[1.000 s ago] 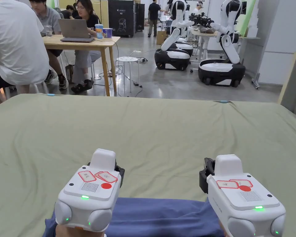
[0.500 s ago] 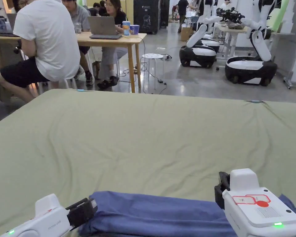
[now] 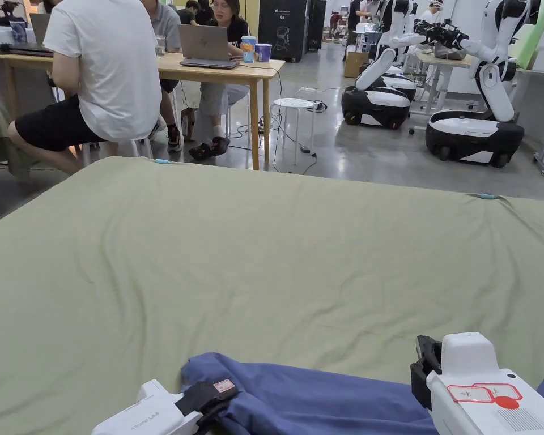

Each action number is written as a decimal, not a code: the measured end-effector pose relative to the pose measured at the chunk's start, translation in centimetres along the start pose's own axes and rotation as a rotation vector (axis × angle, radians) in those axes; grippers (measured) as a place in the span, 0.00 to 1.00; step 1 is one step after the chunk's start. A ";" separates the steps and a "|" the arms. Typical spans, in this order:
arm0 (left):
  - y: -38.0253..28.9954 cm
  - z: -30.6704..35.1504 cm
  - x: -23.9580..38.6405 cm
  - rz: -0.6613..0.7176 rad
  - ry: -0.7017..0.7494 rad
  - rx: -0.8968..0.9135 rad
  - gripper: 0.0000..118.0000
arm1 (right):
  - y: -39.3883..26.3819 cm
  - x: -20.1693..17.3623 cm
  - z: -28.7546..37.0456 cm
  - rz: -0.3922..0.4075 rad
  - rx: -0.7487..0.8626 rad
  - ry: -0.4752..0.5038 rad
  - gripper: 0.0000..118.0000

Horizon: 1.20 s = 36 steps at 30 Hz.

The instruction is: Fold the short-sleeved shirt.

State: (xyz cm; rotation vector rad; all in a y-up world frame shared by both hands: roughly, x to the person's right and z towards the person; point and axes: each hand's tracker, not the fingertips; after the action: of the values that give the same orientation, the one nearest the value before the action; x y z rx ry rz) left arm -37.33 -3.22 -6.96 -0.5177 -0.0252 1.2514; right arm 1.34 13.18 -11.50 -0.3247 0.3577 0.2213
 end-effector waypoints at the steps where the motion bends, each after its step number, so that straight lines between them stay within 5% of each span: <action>1: 0.2 0.6 0.2 -0.074 0.087 0.060 0.10 | -0.1 0.0 0.0 0.001 -0.003 -0.001 0.00; 4: 1.7 3.0 1.0 -0.159 0.092 0.132 0.09 | -0.3 0.0 0.0 0.007 -0.009 -0.002 0.00; 10: 1.9 5.1 6.4 -0.944 0.514 0.210 0.09 | -0.6 0.2 -0.2 0.013 -0.020 0.006 0.00; 13: -2.2 4.3 10.6 -1.213 0.502 0.219 0.09 | -0.7 0.5 -0.2 0.004 -0.022 0.008 0.00; 20: -13.5 -3.5 16.0 -1.608 0.450 0.053 0.08 | -1.1 2.5 1.1 -0.059 -0.039 0.010 0.00; 25: -18.3 -8.1 15.3 -1.674 0.496 -0.108 0.10 | -2.1 4.4 2.0 -0.078 -0.054 0.003 0.00; 27: -18.7 -8.8 14.8 -1.660 0.525 -0.112 0.30 | -2.6 5.4 2.3 -0.120 -0.076 0.025 0.00; 28: -18.7 -8.5 14.8 -1.633 0.511 -0.106 0.53 | -2.7 5.8 2.5 -0.118 -0.072 0.023 0.00; 29: -18.4 -7.8 15.2 -1.573 0.472 -0.082 0.66 | -2.9 6.0 2.7 -0.116 -0.072 0.020 0.00; 30: -18.1 -7.1 15.8 -1.518 0.432 -0.074 0.71 | -2.9 6.2 2.8 -0.114 -0.072 0.019 0.00; 33: -15.6 -4.3 17.3 -1.298 0.218 -0.024 0.73 | -2.7 6.7 2.8 -0.119 -0.070 0.031 0.00; 36: -12.6 -1.8 18.2 -1.123 0.200 0.043 0.73 | -2.7 6.6 2.9 -0.106 -0.063 0.037 0.00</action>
State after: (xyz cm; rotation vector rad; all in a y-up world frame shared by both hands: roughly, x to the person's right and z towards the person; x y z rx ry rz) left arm -19.54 10.00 -8.38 -0.4738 -0.1041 0.1020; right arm 8.95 12.73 -10.66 -0.4092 0.3698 0.1229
